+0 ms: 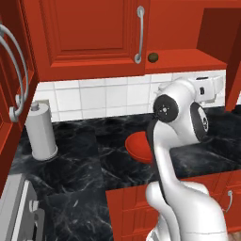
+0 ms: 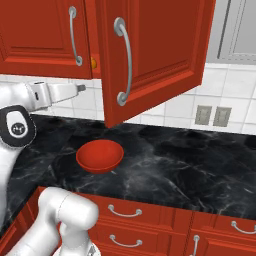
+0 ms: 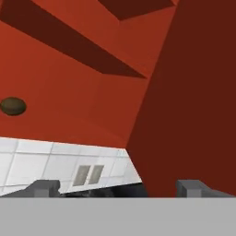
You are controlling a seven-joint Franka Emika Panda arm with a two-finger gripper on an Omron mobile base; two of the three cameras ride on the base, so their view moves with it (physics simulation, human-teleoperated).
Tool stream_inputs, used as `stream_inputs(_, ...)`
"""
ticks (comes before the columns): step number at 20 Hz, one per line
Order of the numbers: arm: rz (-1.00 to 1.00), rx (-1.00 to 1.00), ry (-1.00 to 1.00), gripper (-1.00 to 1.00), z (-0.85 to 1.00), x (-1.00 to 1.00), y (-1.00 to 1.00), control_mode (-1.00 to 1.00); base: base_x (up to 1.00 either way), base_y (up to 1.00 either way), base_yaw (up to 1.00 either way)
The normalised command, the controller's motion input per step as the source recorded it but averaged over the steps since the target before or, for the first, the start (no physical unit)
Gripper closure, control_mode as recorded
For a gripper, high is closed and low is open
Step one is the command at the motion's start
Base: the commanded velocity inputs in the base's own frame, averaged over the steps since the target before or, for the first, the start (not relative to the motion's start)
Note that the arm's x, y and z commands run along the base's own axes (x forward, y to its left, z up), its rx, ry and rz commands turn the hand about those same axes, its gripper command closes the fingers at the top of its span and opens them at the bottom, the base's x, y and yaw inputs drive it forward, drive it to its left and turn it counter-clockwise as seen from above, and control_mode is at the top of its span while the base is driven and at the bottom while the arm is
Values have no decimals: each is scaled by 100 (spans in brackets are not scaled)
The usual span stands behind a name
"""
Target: Open the cabinet. Pick the orange and kiwi from the cabinet and place them into the bowl. Then close the cabinet.
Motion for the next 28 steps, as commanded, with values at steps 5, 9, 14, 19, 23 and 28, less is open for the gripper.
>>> stream_inputs(5,-6,6,1,-100,0,50,-74,-100,0,0,0)
stream_inputs(9,-1,10,0,-100,0,0,-95,-100,0,0,0)
stream_inputs(14,-3,10,-14,-100,10,-43,-98,-100,0,0,0)
stream_inputs(19,0,1,-27,-100,10,-21,1,-100,0,0,0)
stream_inputs(23,14,0,-8,-100,0,-5,100,-100,0,0,0)
stream_inputs(28,31,7,9,-100,0,0,100,-100,0,0,0)
